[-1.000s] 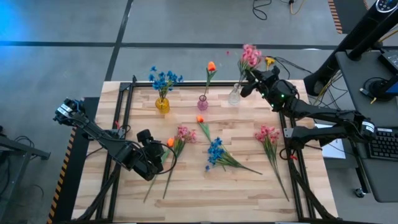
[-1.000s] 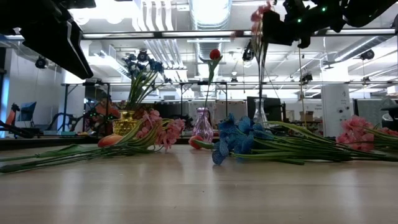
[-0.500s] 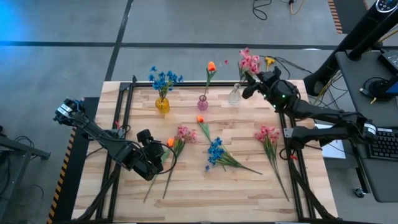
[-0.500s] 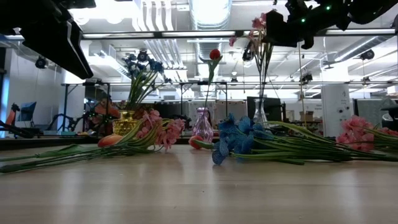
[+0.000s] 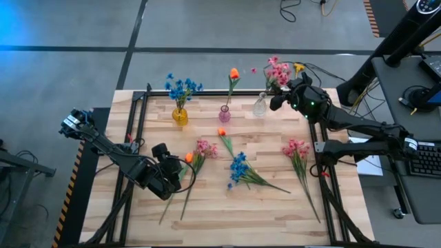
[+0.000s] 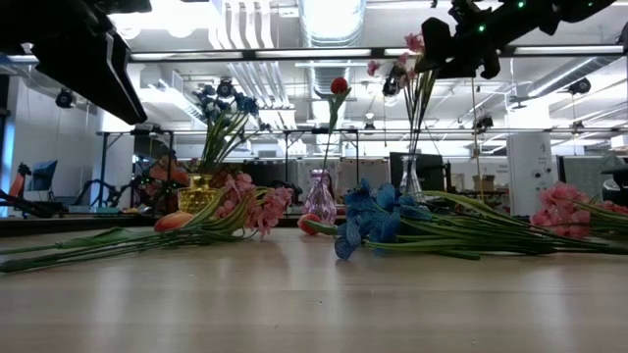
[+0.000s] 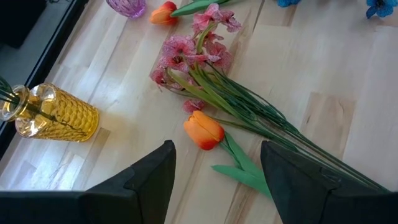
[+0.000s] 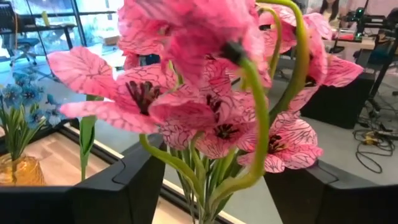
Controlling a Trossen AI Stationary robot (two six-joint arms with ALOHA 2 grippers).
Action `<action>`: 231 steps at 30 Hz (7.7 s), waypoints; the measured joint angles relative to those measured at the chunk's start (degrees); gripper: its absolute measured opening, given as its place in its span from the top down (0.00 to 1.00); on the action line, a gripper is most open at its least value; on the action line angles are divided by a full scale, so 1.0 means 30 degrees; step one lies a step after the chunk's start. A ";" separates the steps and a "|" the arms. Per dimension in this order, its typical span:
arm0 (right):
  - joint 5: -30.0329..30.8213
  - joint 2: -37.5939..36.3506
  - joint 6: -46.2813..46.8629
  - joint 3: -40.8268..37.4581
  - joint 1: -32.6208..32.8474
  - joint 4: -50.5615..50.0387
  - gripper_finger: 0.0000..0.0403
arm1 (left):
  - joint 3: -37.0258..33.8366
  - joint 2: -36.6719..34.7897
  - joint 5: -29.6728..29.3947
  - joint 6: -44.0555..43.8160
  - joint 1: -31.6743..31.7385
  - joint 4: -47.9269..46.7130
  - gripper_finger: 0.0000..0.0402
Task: Sort flowers into vase by color
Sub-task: Put the left orange flower into the violet vase
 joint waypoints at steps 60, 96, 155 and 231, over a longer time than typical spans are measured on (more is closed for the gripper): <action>-0.5708 0.0809 1.4014 0.4676 0.7445 -2.2245 0.31 | 0.0522 0.0000 0.7073 -0.6301 -0.0056 0.1792 0.46; -0.5059 0.0823 1.4862 0.3199 1.0433 -1.9072 0.32 | 0.0216 0.7243 0.8888 -0.9740 0.0758 0.2765 0.50; -0.2656 0.0827 1.0421 0.2408 1.3038 -1.2529 0.37 | 0.1346 0.0068 -0.2179 0.0119 -0.0517 0.4970 1.00; -0.3122 1.2874 -0.3148 0.4276 1.6374 1.1630 0.95 | -0.2953 0.3330 -0.1048 1.8859 0.0991 3.2071 1.00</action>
